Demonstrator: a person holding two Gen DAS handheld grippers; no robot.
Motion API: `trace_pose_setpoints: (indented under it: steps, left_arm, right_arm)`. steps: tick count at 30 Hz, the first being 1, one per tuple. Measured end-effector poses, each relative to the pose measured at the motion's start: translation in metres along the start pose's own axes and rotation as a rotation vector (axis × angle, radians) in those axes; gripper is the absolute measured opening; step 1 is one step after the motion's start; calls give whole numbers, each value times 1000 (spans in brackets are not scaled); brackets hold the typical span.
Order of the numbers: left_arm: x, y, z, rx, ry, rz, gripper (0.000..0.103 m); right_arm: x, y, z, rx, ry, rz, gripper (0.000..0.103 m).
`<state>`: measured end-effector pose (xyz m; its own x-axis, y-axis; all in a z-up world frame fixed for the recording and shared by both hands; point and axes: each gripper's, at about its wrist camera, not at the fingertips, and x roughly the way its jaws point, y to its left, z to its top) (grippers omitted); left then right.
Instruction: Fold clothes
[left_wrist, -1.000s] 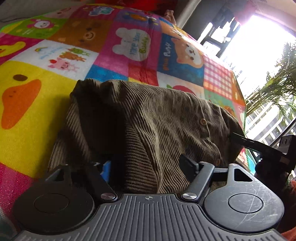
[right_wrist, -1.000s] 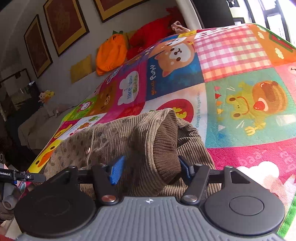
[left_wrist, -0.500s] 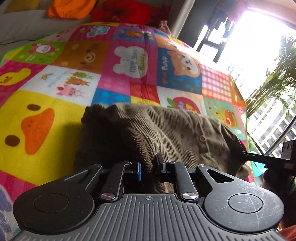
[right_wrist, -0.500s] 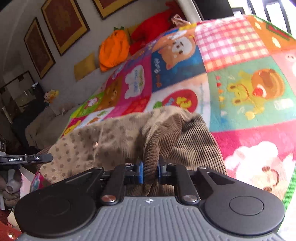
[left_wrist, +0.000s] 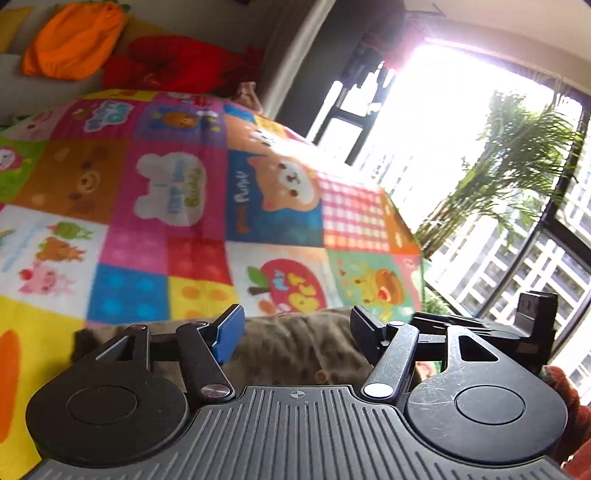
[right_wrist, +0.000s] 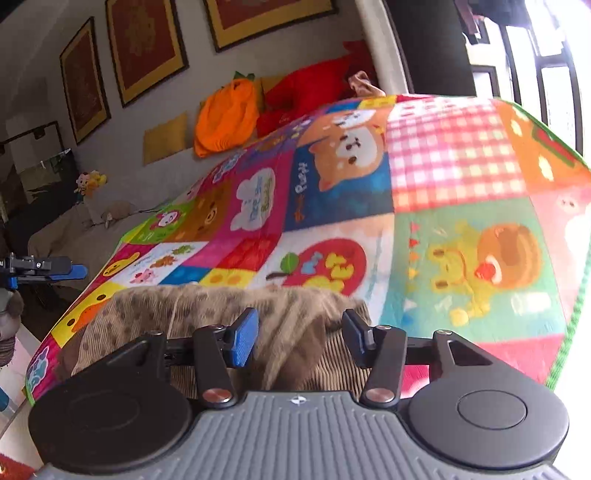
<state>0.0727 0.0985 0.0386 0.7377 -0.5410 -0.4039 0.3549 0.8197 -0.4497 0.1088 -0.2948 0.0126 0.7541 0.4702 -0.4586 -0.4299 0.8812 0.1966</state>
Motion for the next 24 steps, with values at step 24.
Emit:
trace_pose_setpoints:
  steps: [24]
  left_arm:
    - [15,18,-34,-35,64,199,95]
  right_arm:
    - [120,20,-14,-171,202,91,62]
